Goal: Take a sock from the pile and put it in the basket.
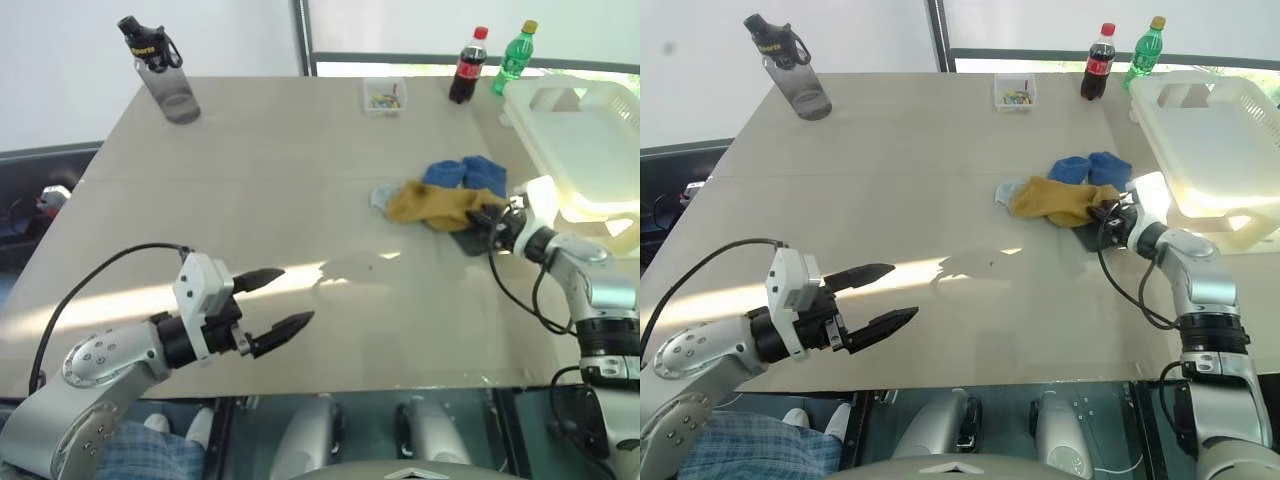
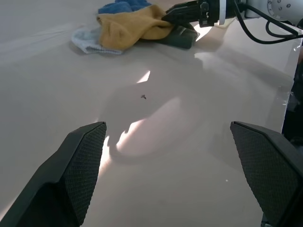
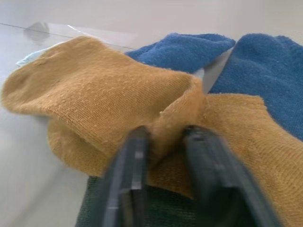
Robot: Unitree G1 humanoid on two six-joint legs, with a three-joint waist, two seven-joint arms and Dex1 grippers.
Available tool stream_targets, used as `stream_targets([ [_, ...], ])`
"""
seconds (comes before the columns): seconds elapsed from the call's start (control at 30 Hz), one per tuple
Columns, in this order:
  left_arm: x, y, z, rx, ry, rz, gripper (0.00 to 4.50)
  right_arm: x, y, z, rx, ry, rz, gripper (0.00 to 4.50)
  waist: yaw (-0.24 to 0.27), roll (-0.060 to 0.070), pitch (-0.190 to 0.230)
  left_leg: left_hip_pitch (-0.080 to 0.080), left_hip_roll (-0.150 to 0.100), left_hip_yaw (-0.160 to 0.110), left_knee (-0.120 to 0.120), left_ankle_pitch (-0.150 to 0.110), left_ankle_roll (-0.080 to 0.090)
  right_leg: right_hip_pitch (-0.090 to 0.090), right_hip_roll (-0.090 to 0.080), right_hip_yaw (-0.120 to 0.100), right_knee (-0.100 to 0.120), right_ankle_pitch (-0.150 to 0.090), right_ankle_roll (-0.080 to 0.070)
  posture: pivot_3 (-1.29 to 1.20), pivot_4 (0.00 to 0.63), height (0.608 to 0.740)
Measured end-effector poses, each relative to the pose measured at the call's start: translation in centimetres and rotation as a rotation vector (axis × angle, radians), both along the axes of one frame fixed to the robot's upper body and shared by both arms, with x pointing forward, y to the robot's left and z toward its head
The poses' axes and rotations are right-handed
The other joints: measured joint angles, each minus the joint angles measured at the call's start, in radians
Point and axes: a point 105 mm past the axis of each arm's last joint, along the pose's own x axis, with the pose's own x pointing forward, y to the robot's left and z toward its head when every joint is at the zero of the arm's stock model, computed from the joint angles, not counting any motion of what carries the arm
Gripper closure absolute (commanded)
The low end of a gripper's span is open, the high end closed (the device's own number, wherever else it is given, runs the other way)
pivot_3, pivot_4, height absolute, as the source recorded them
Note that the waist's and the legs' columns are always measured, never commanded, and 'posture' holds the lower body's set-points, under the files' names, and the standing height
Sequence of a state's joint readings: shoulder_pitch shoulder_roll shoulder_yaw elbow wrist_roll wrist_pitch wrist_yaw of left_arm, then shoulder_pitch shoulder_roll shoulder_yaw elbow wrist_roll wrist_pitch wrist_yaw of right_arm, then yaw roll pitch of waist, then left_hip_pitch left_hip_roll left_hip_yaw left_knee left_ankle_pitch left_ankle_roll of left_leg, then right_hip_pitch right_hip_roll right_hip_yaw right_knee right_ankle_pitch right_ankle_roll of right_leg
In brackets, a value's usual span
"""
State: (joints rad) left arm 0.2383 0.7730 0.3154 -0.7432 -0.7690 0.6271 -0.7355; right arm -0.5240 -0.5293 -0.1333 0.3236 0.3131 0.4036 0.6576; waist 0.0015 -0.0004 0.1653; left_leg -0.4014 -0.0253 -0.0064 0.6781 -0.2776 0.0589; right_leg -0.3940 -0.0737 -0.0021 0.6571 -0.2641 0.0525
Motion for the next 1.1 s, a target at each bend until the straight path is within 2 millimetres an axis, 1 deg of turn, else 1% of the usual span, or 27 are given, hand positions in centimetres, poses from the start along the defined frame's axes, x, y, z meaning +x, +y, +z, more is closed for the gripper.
stream_targets([
  [0.2, 0.0, 0.0, 0.1, 0.002, -0.009, 0.002, 0.00, -0.1, 0.5, 0.3, 0.010, -0.018, 0.028, 4.44, -0.008, 0.000, 0.000, 0.000, 0.000, 0.000, 0.000, 0.000, 0.000, 0.000, 0.000, 0.000, 0.000, 0.000, 0.000, 0.00, 0.150, 0.740],
  [0.3, 0.1, 0.0, 0.1, 0.005, -0.015, 0.002, 0.00, -0.7, 1.5, 1.2, 0.036, -0.037, 0.091, 4.44, -0.012, 0.000, 0.000, 0.000, 0.000, 0.000, -0.001, 0.000, 0.000, 0.000, 0.000, 0.000, 0.000, 0.000, 0.000, 0.00, 0.150, 0.740],
  [0.33, 0.1, 0.0, 0.1, 0.006, -0.018, 0.001, 0.00, -1.1, 2.1, 1.6, 0.065, -0.033, 0.126, 4.44, -0.012, 0.000, 0.000, 0.000, 0.000, 0.000, -0.001, 0.000, 0.000, 0.000, 0.000, 0.000, 0.000, 0.000, 0.000, 0.00, 0.150, 0.740],
  [0.4, 0.2, -0.1, 0.3, 0.010, -0.029, -0.001, 0.00, -2.9, 3.8, 2.4, 0.162, 0.003, 0.243, 4.44, -0.012, 0.000, 0.000, 0.000, 0.001, 0.000, -0.002, 0.000, 0.000, 0.000, 0.000, 0.000, 0.000, 0.000, 0.000, 0.00, 0.150, 0.740],
  [0.43, 0.2, -0.1, 0.3, 0.011, -0.029, 0.000, 0.00, -3.2, 4.1, 2.5, 0.175, 0.008, 0.262, 4.44, -0.011, 0.000, 0.000, 0.000, 0.000, 0.000, -0.002, 0.000, 0.000, 0.000, 0.000, 0.000, 0.000, 0.000, 0.000, 0.00, 0.150, 0.740],
  [0.53, 0.2, -0.2, 0.3, 0.012, -0.033, -0.006, 0.00, -5.8, 5.0, 2.2, 0.226, 0.104, 0.374, 4.44, -0.005, 0.000, 0.000, 0.000, 0.000, -0.001, -0.003, -0.001, 0.001, -0.001, -0.001, 0.000, -0.001, 0.000, 0.000, 0.00, 0.150, 0.740],
  [0.6, 0.3, -0.3, 0.5, 0.012, -0.041, -0.010, 0.00, -7.4, 5.2, 1.7, 0.243, 0.181, 0.428, 4.44, -0.004, 0.000, 0.000, 0.000, 0.000, -0.001, -0.003, -0.002, 0.003, 0.000, -0.002, 0.000, -0.002, 0.000, 0.000, 0.00, 0.150, 0.740],
  [0.67, 0.4, -0.4, 0.6, 0.012, -0.047, -0.015, 0.00, -9.1, 5.2, 0.7, 0.243, 0.263, 0.466, 4.44, -0.003, 0.000, 0.000, 0.000, 0.000, -0.001, -0.004, -0.002, 0.004, 0.000, -0.002, 0.000, -0.002, 0.000, 0.000, 0.00, 0.150, 0.740],
  [0.77, 0.5, -0.7, 0.6, 0.013, -0.043, -0.029, 0.00, -10.7, 4.6, -0.9, 0.214, 0.369, 0.476, 4.44, -0.004, 0.000, 0.000, 0.000, 0.000, -0.001, -0.004, -0.002, 0.004, -0.001, -0.002, 0.000, -0.002, 0.000, 0.000, 0.00, 0.150, 0.740],
  [0.83, 0.5, -0.9, 0.6, 0.014, -0.041, -0.039, 0.00, -11.2, 4.3, -1.6, 0.208, 0.413, 0.477, 4.44, -0.007, 0.000, 0.000, 0.000, 0.000, 0.000, -0.004, -0.002, 0.004, -0.001, -0.002, 0.000, -0.001, 0.000, 0.000, 0.00, 0.150, 0.740],
  [0.93, 0.6, -1.0, 0.7, 0.016, -0.043, -0.045, 0.00, -12.2, 3.4, -2.6, 0.180, 0.480, 0.468, 4.44, -0.005, 0.000, 0.000, 0.000, 0.000, 0.000, -0.004, -0.002, 0.003, -0.001, -0.002, 0.000, -0.002, 0.000, 0.000, 0.00, 0.150, 0.740],
  [1.0, 0.6, -1.0, 0.7, 0.020, -0.041, -0.046, 0.00, -12.9, 2.4, -3.4, 0.148, 0.522, 0.451, 4.44, -0.003, 0.000, 0.000, 0.000, 0.000, 0.000, -0.004, -0.002, 0.003, 0.000, -0.002, 0.000, -0.002, 0.000, 0.000, 0.00, 0.150, 0.740],
  [1.07, 0.6, -1.0, 0.7, 0.021, -0.042, -0.047, 0.00, -13.1, 1.8, -3.6, 0.132, 0.532, 0.443, 4.44, -0.002, 0.000, 0.000, 0.000, 0.000, 0.000, -0.004, -0.002, 0.003, 0.000, -0.002, 0.000, -0.002, 0.000, 0.000, 0.00, 0.150, 0.740],
  [1.1, 0.6, -1.0, 0.7, 0.022, -0.042, -0.048, 0.00, -13.1, 1.2, -3.3, 0.137, 0.525, 0.431, 4.44, -0.002, 0.000, 0.000, 0.000, 0.000, 0.000, -0.004, -0.002, 0.003, 0.000, -0.002, 0.000, -0.002, 0.000, 0.000, 0.00, 0.150, 0.740],
])
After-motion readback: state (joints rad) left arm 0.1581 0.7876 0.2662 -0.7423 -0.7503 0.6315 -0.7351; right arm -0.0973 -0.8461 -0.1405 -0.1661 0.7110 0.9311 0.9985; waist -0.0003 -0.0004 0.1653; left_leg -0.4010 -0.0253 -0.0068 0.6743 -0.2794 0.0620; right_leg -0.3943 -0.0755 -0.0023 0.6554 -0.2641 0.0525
